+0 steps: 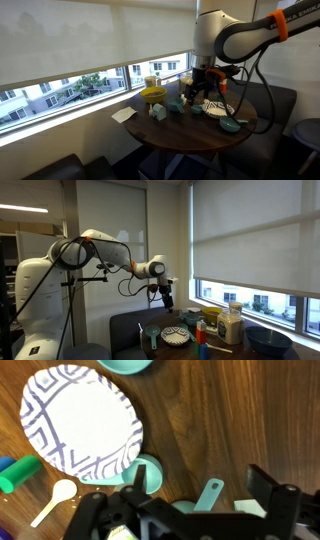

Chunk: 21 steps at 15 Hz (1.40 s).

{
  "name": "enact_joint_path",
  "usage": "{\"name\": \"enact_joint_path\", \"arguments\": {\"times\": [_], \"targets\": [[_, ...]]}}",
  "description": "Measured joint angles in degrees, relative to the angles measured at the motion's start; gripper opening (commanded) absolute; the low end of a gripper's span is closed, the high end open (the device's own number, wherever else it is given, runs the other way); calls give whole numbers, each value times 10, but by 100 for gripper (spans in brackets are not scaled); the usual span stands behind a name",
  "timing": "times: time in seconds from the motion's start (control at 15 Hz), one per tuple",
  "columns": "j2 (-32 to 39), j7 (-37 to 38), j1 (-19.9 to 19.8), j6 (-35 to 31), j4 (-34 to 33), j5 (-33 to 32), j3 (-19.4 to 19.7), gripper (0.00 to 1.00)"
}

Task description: Put one measuring cup on top of the glass container.

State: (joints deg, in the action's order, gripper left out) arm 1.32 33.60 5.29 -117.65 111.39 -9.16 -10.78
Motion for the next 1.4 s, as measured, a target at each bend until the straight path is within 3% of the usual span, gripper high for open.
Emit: {"name": "enact_joint_path", "arguments": {"times": [0.27,0.8,0.93,1.2,1.27,1.4], "targets": [[46,9,3,0,-51,6,3,100],[70,10,5,-38,-58,18,19,100],[93,12,6,-60,-69,19,24,91],[136,21,18,-109,-94,19,31,86],[145,24,23,-120,-100,19,32,80],[159,26,31,-131,-111,20,35,77]]}}
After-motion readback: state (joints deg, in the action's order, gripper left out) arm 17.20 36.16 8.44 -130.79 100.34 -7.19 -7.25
